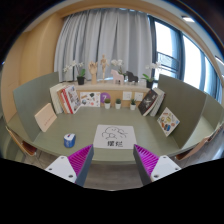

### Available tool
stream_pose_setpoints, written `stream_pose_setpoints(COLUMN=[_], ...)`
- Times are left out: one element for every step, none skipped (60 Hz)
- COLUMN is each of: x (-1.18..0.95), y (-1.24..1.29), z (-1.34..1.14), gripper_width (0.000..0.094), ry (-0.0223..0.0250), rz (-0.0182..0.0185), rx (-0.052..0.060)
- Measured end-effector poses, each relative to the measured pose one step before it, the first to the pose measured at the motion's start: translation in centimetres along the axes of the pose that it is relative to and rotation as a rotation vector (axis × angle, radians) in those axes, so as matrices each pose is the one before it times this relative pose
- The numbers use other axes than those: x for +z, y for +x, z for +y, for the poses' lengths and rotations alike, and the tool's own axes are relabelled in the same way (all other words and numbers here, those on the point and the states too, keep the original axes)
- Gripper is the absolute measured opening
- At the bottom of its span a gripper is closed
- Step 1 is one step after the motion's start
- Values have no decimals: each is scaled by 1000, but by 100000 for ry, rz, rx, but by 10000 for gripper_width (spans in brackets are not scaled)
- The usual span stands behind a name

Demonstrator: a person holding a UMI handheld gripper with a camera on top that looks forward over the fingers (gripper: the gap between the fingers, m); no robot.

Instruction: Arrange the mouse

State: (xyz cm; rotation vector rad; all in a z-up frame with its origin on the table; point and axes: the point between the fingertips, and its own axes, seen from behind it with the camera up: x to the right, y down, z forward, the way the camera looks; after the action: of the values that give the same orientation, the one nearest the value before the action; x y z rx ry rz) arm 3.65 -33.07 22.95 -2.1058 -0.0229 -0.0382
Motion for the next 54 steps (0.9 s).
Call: stream_pose_setpoints(x=[631,646,668,589,712,506,733,617,665,667,671,700,713,707,733,747,746,769,785,771,743,762,749,756,749,709,678,669,679,715,673,672,656,642,659,616,613,592,535,535,509,492,488,502,445,386,355,322,309,265,248,218,215,210], y=[-733,-754,-771,-732,-583,-943,-609,-814,-806,-747,-800,-798,-831,-771,-747,-741,-702,-743,-743,-750,-709,-667,-660,-639,-597,-526,-505,-508,-438,-370,-316,-300,-299,-278,-276,-234,-209,-197,-180,-163,-112,-81,-74,-169,-87,-98,-88,-57,-14,60,76,78,66,53], z=[814,832,823,776,808,581,741,620,588,555,520,495,451,372,320,259,274,262,262,156,34,-56,-109,-112,-112,-109,-208,-296,-368,-359,-281,-255,-280,-288,-260,-224,-220,-248,-255,-245,-270,-273,-252,-295,-186,-193,-231,-285,-284,-243,-209,-193,-187,-154], gripper_width=[793,793,791,794,794,794,794,795,796,796,796,795,795,798,798,798,796,796,796,797,798,797,797,797,799,800,805,807,808,805,806,806,805,803,804,805,805,805,804,804,802,799,795,795,794,795,794,792,789,785,780,774,767,761], ry=[-894,-1027,-1286,-1338,-1116,-1337,-1010,-1261,-1247,-1115,-1118,-1206,-1094,-883,-717,-635,-700,-924,-1068,-1016,-793,-538,-335,-399,-611,-725,-595,-219,60,79,-176,-306,-264,-219,-298,-475,-558,-448,-347,-263,-239,-187,-165,-239,-438,-509,-277,-11,102,-20,-138,-240,-259,-320], rz=[-453,-443,-484,-534,-786,-372,-854,-725,-715,-592,-547,-627,-705,-724,-607,-507,-468,-493,-534,-589,-527,-503,-476,-531,-566,-458,-405,-451,-380,-138,42,119,71,33,59,74,110,105,41,41,73,98,144,34,95,32,-27,40,213,379,426,462,418,327], rx=[48,-40,19,67,-101,91,-111,92,213,281,208,196,220,178,83,-18,-2,-64,-212,-406,-528,-486,-427,-413,-262,-104,63,22,-73,-136,-130,-225,-350,-613,-796,-748,-581,-479,-461,-404,-311,-152,-27,202,162,158,157,212,328,424,453,472,407,375])
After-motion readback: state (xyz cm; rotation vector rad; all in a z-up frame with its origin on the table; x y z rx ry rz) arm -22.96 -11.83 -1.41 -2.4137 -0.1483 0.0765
